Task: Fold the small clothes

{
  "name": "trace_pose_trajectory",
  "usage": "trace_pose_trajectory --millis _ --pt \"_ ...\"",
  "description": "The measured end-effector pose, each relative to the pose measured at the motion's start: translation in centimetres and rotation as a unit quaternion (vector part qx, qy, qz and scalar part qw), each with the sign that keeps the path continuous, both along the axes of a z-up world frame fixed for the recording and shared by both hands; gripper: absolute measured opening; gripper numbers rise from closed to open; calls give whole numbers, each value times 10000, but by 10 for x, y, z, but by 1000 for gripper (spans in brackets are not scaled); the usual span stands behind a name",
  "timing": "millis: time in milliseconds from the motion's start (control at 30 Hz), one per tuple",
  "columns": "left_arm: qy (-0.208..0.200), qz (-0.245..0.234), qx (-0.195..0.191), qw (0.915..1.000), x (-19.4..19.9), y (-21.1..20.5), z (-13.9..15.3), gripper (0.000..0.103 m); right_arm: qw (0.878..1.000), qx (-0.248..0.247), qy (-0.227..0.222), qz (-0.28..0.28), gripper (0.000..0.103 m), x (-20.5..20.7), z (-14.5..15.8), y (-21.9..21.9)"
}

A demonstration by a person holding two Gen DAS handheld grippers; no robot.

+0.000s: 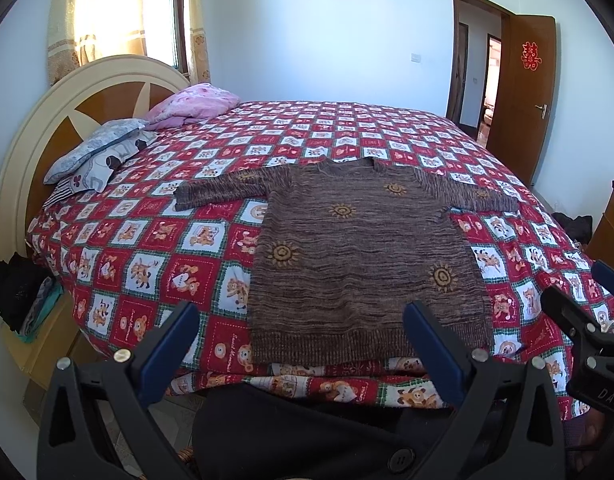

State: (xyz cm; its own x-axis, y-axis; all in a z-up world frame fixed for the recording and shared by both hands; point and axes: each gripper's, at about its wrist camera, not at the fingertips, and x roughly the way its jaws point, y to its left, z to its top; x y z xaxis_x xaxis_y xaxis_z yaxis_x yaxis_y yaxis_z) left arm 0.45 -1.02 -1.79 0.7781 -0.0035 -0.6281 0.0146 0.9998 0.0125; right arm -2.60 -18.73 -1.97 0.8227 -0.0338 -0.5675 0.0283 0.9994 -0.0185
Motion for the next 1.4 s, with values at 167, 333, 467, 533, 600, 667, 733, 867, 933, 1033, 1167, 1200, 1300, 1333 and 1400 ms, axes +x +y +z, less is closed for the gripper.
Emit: trace_pose_trajectory --millis 167,333,467,533,600,667,733,867,933,1033,1167,1200,1300,1333,1400 --pt "6 0 3 10000 0 0 0 103 10000 -10 5 -5 102 1 0 0" --pt "10 -2 3 10000 1 0 1 103 10000 -1 30 9 102 2 -1 1" --pt "46 -29 7 10000 -1 -4 -5 103 9999 45 96 42 102 4 -5 1" --pt "100 -58 12 9999 -1 -7 -8 103 9998 86 148 67 102 7 -7 0" --pt "167 -115 22 9998 0 -10 -11 103 9997 112 187 81 102 9 -10 -1" --pt "240 -174 40 9996 3 -12 -13 103 9997 125 192 94 102 11 -12 -3" --pt "355 -252 13 9991 8 -12 -13 103 9996 152 190 137 102 15 -15 -3" --pt "512 -405 -67 9978 24 -14 -18 103 9986 269 229 403 102 32 -25 -11" --pt "428 -455 30 9980 35 -18 -20 103 9976 441 344 404 102 49 -34 -24" --pt "272 -583 418 9970 57 -31 -25 103 9968 602 471 227 102 73 -47 -46" --pt "4 -670 884 9938 94 -42 -31 103 9926 944 739 -173 102 112 -68 -91" --pt "-34 -685 964 9930 107 -45 -33 103 9903 1033 869 -330 102 126 -76 -107" --pt "-185 -699 1030 9920 135 -49 -37 103 9855 1218 998 -636 98 153 -87 -142" --pt "-189 -663 1072 9918 144 -50 -39 103 9839 1227 1037 -789 96 160 -90 -153" --pt "-201 -646 1049 9922 164 -53 -42 103 9793 1337 1095 -1049 87 181 -96 -183"
